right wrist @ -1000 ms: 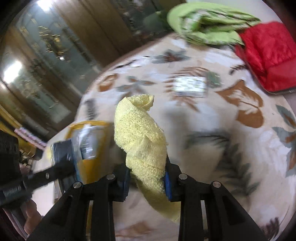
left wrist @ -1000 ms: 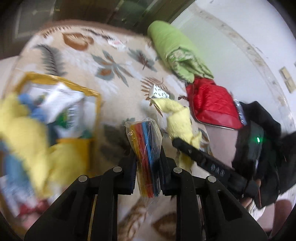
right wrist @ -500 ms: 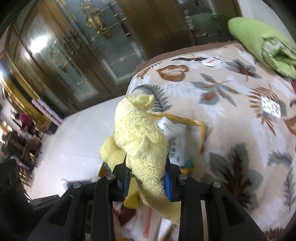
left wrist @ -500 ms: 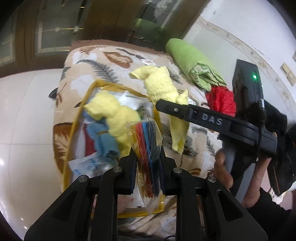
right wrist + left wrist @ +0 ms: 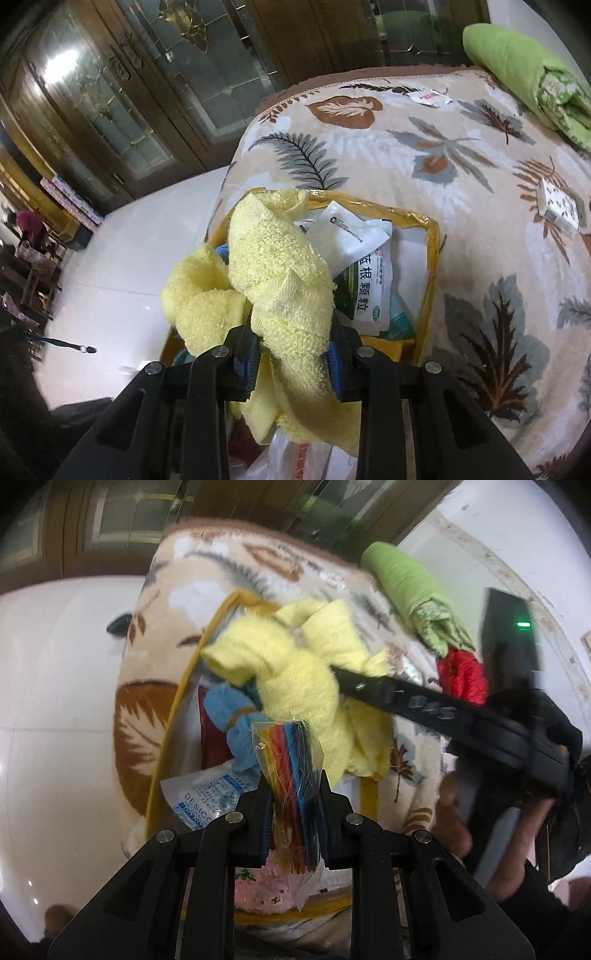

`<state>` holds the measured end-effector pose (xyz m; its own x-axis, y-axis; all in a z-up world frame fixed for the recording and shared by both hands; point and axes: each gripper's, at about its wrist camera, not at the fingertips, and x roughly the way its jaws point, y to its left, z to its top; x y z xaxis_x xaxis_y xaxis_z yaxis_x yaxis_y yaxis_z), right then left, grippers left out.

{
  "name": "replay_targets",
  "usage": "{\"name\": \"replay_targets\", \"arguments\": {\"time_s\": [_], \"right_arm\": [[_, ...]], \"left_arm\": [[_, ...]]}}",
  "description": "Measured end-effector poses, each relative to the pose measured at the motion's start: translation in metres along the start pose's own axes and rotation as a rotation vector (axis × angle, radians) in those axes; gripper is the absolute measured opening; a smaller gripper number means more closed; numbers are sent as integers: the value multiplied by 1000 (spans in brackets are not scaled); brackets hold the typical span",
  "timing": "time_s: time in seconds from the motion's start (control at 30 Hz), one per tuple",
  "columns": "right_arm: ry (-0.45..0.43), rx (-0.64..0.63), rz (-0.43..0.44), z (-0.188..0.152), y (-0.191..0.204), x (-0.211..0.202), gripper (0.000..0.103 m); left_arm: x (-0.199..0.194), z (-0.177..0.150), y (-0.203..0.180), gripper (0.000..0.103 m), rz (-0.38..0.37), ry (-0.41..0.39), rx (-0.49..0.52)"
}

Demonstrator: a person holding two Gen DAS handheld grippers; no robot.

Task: Organize soft objects
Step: 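Carry pencil pack and yellow cloth into the tray and open both tools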

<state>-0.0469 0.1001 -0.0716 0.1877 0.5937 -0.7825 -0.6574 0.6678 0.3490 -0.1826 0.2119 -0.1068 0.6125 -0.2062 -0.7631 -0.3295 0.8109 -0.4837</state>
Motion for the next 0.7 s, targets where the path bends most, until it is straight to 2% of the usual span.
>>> {"name": "replay_targets", "arguments": {"time_s": [0.2,0.33,0.37,0.4,0.43,0.47,0.5,0.57,0.7], "right_arm": [[2,-5,-4,-1,-2,2,33],[-6,15,23,0,-5,-1,36],[-8,13,34,0,-5,-2,38],[-10,12,40,0,-4,-3,41],[-11,12,43,0,-4,-4,47],[-15,15,50,0,-4,-6,53],[-21,18,61,0,-4,-8,57],[-38,19,76,-1,-3,-14,68],[-56,4,84,1,1,-22,69]], "left_arm": [[16,1,-1,20,-2,21,6],[11,-1,-2,24,-12,-19,11],[8,-1,-1,27,-17,-32,8],[2,-1,0,35,-33,-50,1],[-2,0,0,41,-51,-69,-4],[-9,1,0,56,-67,-97,-7],[-12,2,-1,63,-65,-116,-5],[-19,3,-1,64,-71,-144,-6],[-22,4,3,64,-90,-147,-11]]}}
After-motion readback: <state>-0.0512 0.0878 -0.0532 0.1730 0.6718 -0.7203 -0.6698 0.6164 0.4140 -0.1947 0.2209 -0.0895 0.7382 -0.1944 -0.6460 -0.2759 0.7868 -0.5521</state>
